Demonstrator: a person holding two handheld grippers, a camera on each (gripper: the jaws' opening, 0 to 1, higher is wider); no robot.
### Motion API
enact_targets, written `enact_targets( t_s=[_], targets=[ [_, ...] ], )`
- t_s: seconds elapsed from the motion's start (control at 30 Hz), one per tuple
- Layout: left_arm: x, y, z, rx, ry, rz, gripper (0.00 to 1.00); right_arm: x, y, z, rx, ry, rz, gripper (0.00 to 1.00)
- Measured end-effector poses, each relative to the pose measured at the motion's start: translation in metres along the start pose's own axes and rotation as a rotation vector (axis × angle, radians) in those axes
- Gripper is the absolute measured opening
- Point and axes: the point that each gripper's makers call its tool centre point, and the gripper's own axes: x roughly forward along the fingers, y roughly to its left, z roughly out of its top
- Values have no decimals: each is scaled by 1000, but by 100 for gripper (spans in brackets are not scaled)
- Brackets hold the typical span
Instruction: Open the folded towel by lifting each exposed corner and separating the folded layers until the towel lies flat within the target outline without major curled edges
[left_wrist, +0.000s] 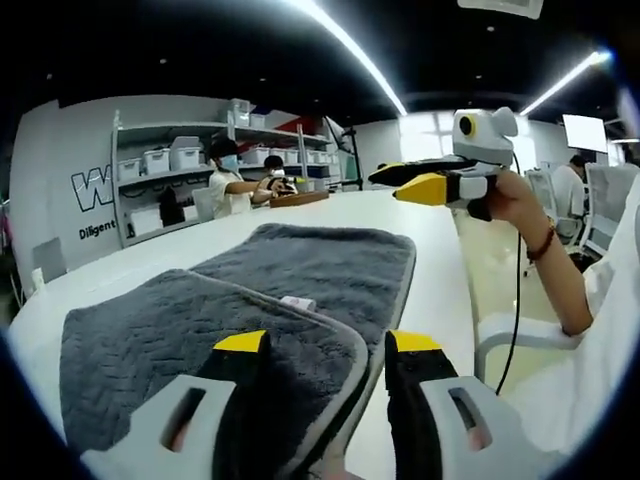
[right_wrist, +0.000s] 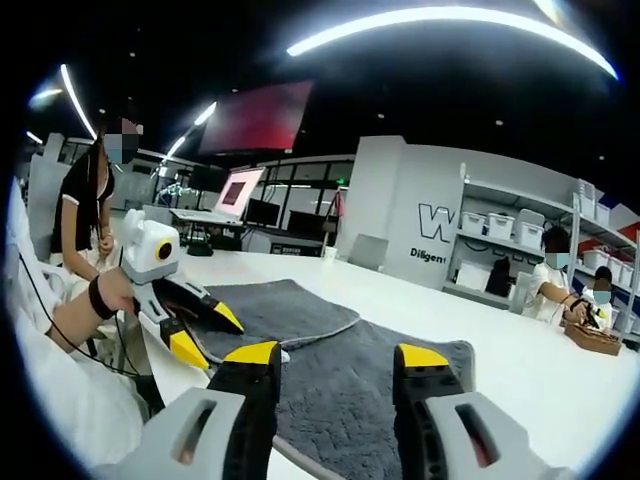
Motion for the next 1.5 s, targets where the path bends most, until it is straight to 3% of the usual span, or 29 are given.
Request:
enact_targets(
  t_s=[0.17,0.63,0.87,1.07,1.23,1.5],
  targets=[
    [1,4,-8,20,40,33,44,-1,0,1,0,-5,1,42],
    [-1,6,-7,43,42,74,40,0,-1,1,5,-5,2,41],
    [-6,7,-2,71,30,91,35,0,0,0,2,-2,5,41],
    [-12,9,5,58,4,102,25,0,3,2,-6,-5,8,41],
    [-15,10,-1,76,46,103,24,-1,4,2,-6,-6,8,41],
    [-6,9,-5,82,65,107,23,-1,2,2,-3,-6,5,41]
  ],
)
